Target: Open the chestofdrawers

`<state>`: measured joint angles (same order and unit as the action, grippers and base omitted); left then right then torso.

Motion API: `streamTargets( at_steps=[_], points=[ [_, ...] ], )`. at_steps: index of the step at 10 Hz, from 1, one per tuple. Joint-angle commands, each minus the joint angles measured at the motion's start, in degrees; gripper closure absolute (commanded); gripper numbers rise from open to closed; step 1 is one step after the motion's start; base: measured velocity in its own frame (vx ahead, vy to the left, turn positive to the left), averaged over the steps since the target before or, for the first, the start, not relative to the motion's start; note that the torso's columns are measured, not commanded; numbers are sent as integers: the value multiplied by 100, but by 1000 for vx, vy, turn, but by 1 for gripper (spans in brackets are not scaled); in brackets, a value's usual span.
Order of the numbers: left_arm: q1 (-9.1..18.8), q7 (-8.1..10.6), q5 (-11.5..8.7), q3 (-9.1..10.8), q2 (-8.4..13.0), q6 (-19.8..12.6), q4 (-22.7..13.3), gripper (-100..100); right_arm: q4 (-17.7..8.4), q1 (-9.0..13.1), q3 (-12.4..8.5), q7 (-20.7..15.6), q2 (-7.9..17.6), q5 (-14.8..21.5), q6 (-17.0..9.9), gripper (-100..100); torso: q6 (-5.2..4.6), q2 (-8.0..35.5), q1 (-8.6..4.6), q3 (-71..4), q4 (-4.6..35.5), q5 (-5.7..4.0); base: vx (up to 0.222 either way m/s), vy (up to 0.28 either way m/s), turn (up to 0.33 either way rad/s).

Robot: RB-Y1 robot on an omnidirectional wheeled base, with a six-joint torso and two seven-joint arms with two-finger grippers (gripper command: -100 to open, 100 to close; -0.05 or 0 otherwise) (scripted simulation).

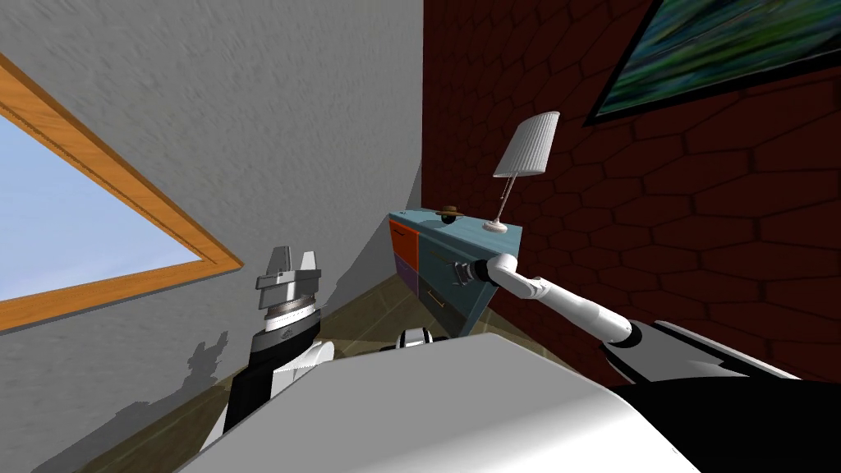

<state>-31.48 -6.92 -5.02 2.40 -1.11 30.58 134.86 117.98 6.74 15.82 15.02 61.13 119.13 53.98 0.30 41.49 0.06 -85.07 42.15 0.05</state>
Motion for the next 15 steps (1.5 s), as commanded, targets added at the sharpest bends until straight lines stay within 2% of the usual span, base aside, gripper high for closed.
streamTargets(
  at_steps=[1, 6, 7, 9, 12, 13, 14, 15],
  points=[
    [0, 0, 0, 0, 0, 0, 0, 0, 60, 5, -6, 39, 6, 16, 19, 100, -19, 33, -10, 20, 3, -5, -55, 78, -30],
    [2, 0, 0, -2, -2, 0, 0, 0, 173, 20, -17, 117, 17, 50, 54, 100, -30, 95, 3, 61, 19, -2, -108, 134, -28],
    [1, 0, 0, -1, -1, 0, 0, 0, 211, 112, -94, 153, 82, 33, 120, -100, -29, 58, -32, 39, 8, -11, 47, -63, 15],
    [-1, 0, 0, 2, 2, 0, 0, 0, 235, 185, -156, 177, 135, 15, 168, -100, -30, 27, -68, 16, -4, -26, 96, -141, 22],
    [-2, 0, 0, 2, 2, 0, 0, 0, 287, 354, -300, 233, 252, -30, 277, -100, -28, 71, 7, 46, 12, 0, 147, -131, 21],
    [-2, 0, 0, 2, 2, 0, 0, 0, 243, 350, -265, 199, 228, -45, 257, -100, -29, 81, 7, 51, 14, -1, 64, -57, 7],
    [0, 0, 0, 1, 0, 0, 0, 0, 135, 244, -172, 91, 111, 74, 97, -100, -28, 98, 16, 63, 16, -1, 56, 15, 17],
    [0, 0, 0, 0, 0, 0, 0, 0, 216, 272, -228, 149, 172, 11, 178, -100, -28, 71, 10, 48, 7, -4, 30, 15, 3]
  ],
)
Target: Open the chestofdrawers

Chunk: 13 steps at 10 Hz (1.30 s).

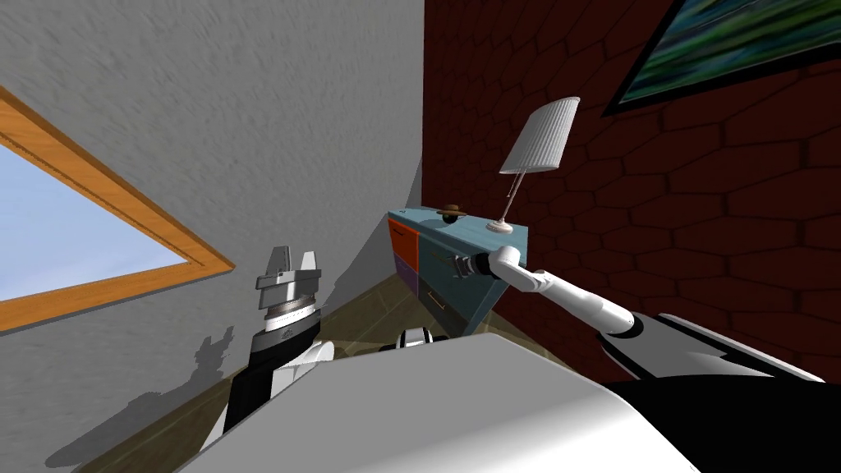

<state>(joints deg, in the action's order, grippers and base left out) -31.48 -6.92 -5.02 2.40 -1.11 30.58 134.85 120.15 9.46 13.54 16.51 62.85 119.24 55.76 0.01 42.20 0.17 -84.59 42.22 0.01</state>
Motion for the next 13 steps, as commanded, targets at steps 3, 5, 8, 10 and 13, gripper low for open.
streamTargets(
  at_steps=[3, 5, 8, 10, 13],
  points=[
    [1, 0, 0, 0, -1, 0, 0, 0, 69, -3, 2, 36, 3, 23, 5, 100, -8, 19, -14, 10, -11, -12, -43, 64, -10],
    [2, 0, 0, -1, -1, 0, 0, 0, 145, 3, 0, 87, 13, 37, 35, 100, -13, 25, -11, 13, -3, -3, -120, 159, -18],
    [1, 0, 0, 0, 0, 0, 0, 0, 222, 2, 10, 138, 3, 67, 32, 100, -20, 13, -63, 2, 15, -6, -72, 109, -8],
    [1, 0, 0, -1, -1, 0, 0, 0, 273, -8, 18, 173, 10, 94, 49, 100, -12, 25, -16, 12, 6, -3, -102, 135, -22],
    [2, 0, 0, -1, -2, 0, 0, 0, 344, -8, 11, 213, 8, 137, 41, 100, -21, 34, -20, 17, 7, -2, -94, 148, -15]
  ],
)
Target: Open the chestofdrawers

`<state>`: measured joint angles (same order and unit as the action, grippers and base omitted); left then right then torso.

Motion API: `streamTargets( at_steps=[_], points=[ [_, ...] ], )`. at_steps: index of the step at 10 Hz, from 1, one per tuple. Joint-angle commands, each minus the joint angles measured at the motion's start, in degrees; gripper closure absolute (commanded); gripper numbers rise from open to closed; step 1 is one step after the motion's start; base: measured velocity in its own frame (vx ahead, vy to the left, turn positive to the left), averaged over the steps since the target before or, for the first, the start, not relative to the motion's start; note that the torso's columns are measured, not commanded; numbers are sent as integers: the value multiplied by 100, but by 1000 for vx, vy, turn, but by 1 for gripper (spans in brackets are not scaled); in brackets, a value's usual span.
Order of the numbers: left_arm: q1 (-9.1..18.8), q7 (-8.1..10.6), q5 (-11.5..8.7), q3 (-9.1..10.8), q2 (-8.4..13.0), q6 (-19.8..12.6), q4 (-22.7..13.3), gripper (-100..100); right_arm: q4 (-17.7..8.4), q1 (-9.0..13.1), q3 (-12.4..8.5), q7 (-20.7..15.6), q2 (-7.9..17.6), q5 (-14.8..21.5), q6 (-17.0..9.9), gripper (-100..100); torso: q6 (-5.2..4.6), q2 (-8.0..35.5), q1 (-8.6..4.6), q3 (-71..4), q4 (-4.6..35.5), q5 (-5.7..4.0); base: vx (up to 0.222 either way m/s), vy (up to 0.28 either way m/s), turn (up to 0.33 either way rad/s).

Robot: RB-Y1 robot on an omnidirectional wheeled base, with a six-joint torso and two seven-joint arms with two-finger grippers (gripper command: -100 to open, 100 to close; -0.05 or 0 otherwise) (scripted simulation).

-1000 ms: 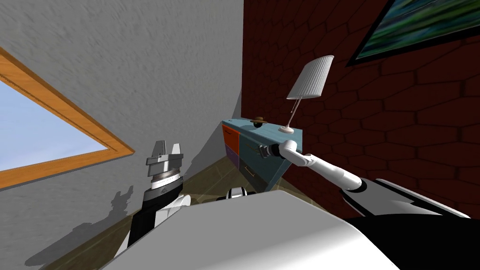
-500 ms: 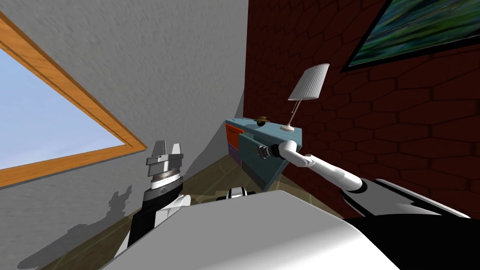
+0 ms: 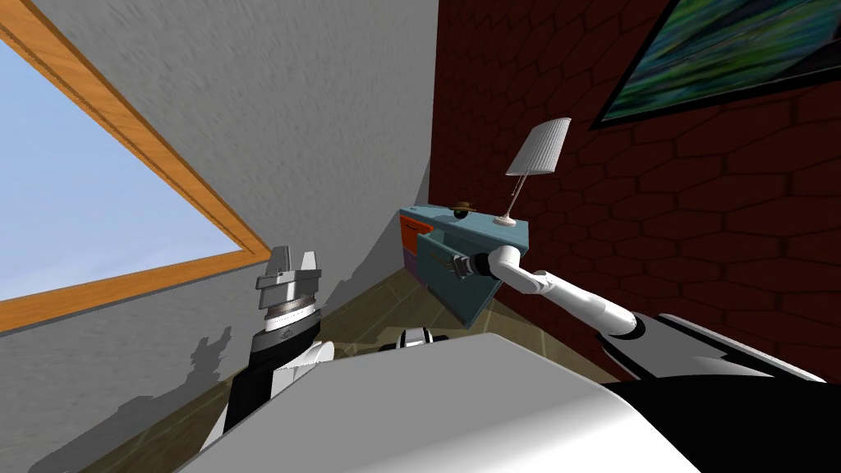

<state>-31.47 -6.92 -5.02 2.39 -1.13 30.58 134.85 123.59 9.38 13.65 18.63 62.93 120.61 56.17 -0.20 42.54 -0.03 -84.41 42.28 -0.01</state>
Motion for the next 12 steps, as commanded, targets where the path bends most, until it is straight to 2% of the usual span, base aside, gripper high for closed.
streamTargets(
  at_steps=[1, 5, 6, 7, 12],
  points=[
    [-1, 0, 0, 1, 1, 0, 0, 0, 111, 153, -109, 153, 120, -181, 204, -100, 4, -20, -32, -15, 10, 1, -13, 25, 22],
    [-2, 0, 0, 2, 2, 0, 0, 0, 360, 545, -405, 498, 418, -600, 671, -100, 20, -31, 2, -19, -1, 1, 1, -10, 13],
    [-2, 0, 0, 2, 2, 0, 0, 0, 311, 477, -334, 431, 356, -514, 585, -100, 22, -24, 12, -15, 5, 6, 2, -5, 3],
    [-1, 0, 0, 2, 2, 0, 0, 0, 321, 486, -345, 454, 364, -526, 611, 0, 21, -22, 13, -12, 3, 4, 0, 0, 0],
    [-1, 0, 0, 2, 2, 0, 0, 0, 320, 485, -344, 452, 363, -524, 608, 0, 20, -26, 3, -16, 0, 1, 0, 0, 0]
  ],
)
